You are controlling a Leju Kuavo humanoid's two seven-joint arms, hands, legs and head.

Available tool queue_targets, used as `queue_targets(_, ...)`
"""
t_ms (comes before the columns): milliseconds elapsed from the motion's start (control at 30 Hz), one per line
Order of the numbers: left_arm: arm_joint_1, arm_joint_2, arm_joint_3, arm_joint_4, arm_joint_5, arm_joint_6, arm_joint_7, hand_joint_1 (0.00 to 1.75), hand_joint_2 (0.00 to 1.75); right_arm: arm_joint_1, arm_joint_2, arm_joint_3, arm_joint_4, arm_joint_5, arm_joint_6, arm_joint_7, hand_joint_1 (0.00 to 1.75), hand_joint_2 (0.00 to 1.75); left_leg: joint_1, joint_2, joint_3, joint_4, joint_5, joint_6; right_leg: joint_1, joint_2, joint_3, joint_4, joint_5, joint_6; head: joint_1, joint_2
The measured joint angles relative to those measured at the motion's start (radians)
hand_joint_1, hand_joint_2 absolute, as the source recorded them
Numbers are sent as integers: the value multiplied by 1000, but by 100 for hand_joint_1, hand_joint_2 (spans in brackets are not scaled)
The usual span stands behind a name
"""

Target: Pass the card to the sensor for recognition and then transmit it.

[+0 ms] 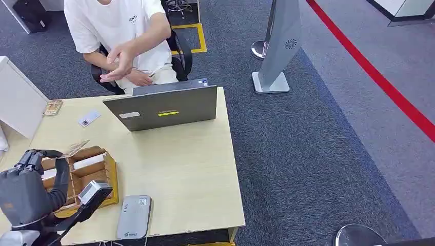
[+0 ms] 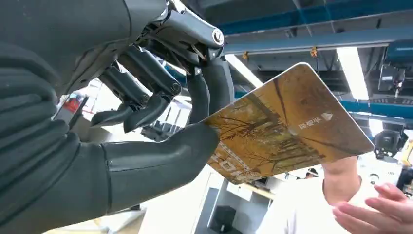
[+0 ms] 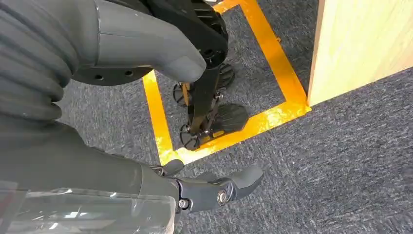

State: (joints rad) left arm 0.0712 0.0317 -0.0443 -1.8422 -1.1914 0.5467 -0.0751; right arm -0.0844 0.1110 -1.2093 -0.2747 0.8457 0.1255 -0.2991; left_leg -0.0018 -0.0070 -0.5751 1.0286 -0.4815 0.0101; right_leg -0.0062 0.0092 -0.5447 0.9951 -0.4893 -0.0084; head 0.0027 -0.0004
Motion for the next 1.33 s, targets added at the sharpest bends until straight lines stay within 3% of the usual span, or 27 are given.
queue_targets(233,-71,15,16,62,-54,38,6,175,175,-4,0,8,5,29,0,4,0,175,0,-2,-1,0,0,0,0,-1,-1,0,0,0,0,0)
queue_targets(367,-265,52,46,257,-190,103,37,175,175,-33,0,41,15,74,-7,38,0,175,0,-3,-1,0,4,0,0,-3,-1,0,2,-1,0,0)
queue_targets(567,-531,75,48,573,-316,123,94,175,175,-57,9,92,26,99,-18,64,0,175,0,-3,-1,0,8,0,0,-3,-1,1,6,-1,1,0)
queue_targets(833,-632,77,47,715,-335,109,124,175,175,-60,10,117,33,95,-22,76,0,175,0,-2,-3,0,7,0,0,-2,-2,0,6,-1,0,0)
queue_targets(867,-637,78,46,722,-335,108,125,0,175,-60,10,119,33,95,-22,76,0,175,0,-2,-3,0,7,0,0,-2,-3,0,6,-1,0,0)
queue_targets(1133,-639,80,40,744,-272,106,116,0,175,-60,10,130,37,79,-21,73,0,175,0,-2,-4,0,7,0,0,-1,-4,0,6,-1,0,0)
queue_targets(1333,-586,84,40,673,-184,76,92,0,175,-57,10,130,37,61,-20,65,0,175,0,-2,-4,0,7,0,0,-1,-4,0,6,-1,0,0)
